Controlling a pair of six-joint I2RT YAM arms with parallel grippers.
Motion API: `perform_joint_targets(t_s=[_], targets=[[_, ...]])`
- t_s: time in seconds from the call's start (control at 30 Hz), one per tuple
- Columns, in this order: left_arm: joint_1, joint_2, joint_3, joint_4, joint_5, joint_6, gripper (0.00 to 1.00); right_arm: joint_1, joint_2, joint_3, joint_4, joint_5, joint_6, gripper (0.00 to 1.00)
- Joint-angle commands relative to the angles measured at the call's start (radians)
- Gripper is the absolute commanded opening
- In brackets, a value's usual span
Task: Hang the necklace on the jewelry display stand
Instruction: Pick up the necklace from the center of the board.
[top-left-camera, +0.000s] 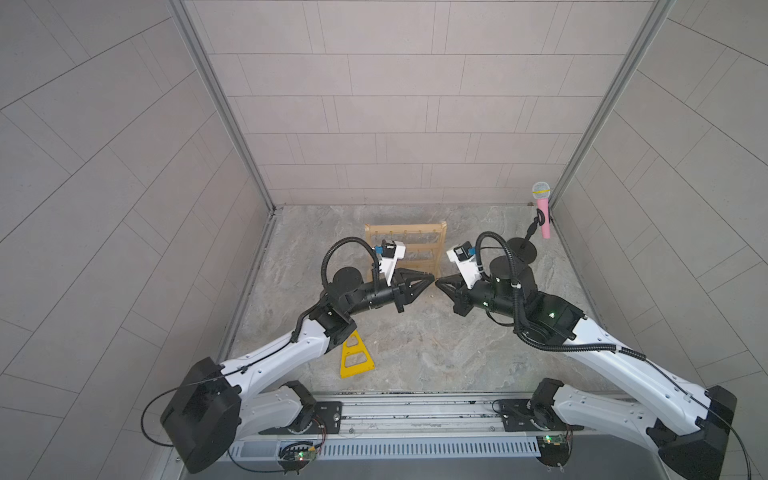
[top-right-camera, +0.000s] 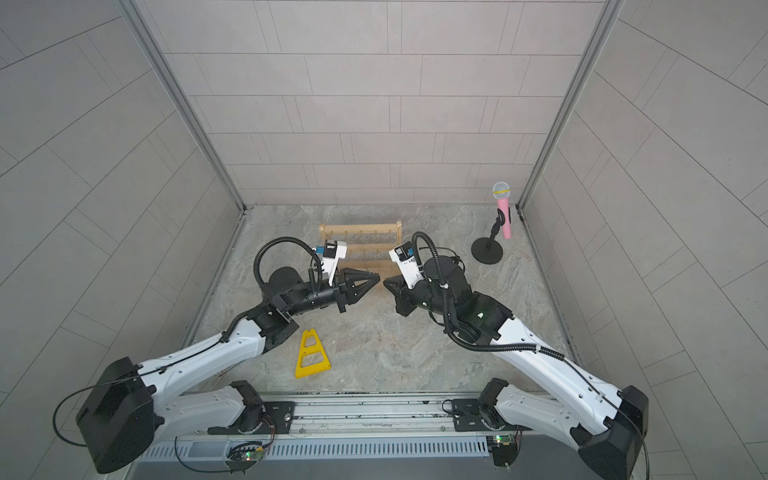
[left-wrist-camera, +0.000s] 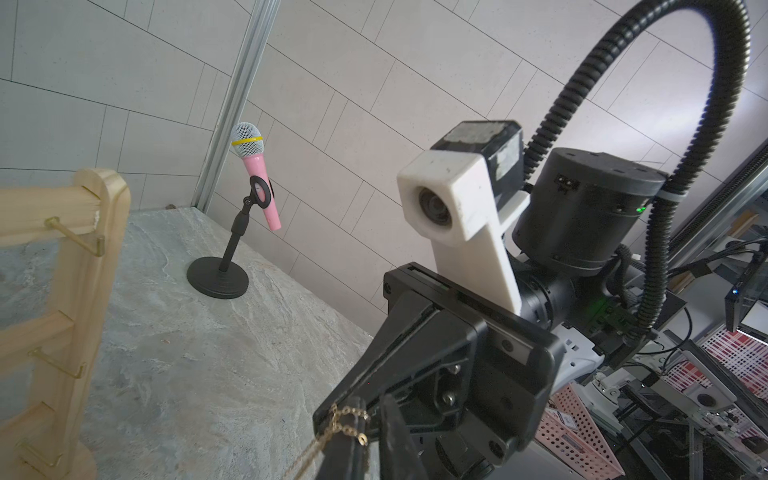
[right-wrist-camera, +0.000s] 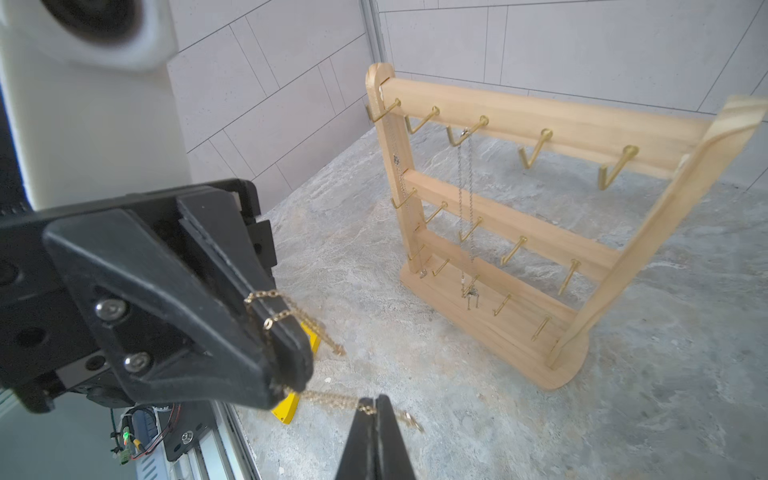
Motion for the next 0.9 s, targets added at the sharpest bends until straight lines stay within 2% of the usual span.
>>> perform_joint_targets(t_s=[0.0, 0.6, 0.73, 0.87], targets=[[0.008, -0.003, -0.014, 0.064, 0.002, -0.020, 0.16, -0.003, -0.013, 0.024, 0.051, 0.019, 0.008, 0.03], [0.026, 0.027, -0.026, 0.101, 0.005, -0.041, 0.28, 0.009, 0.021, 0.114, 0.082, 0.013, -0.006, 0.01], [0.025, 0.032, -0.026, 0.113, 0.010, -0.048, 0.27, 0.008, 0.030, 0.125, 0.085, 0.023, -0.009, 0.01], [0.027, 0.028, -0.022, 0.113, 0.013, -0.048, 0.21, 0.007, 0.044, 0.142, 0.062, 0.057, -0.010, 0.01]])
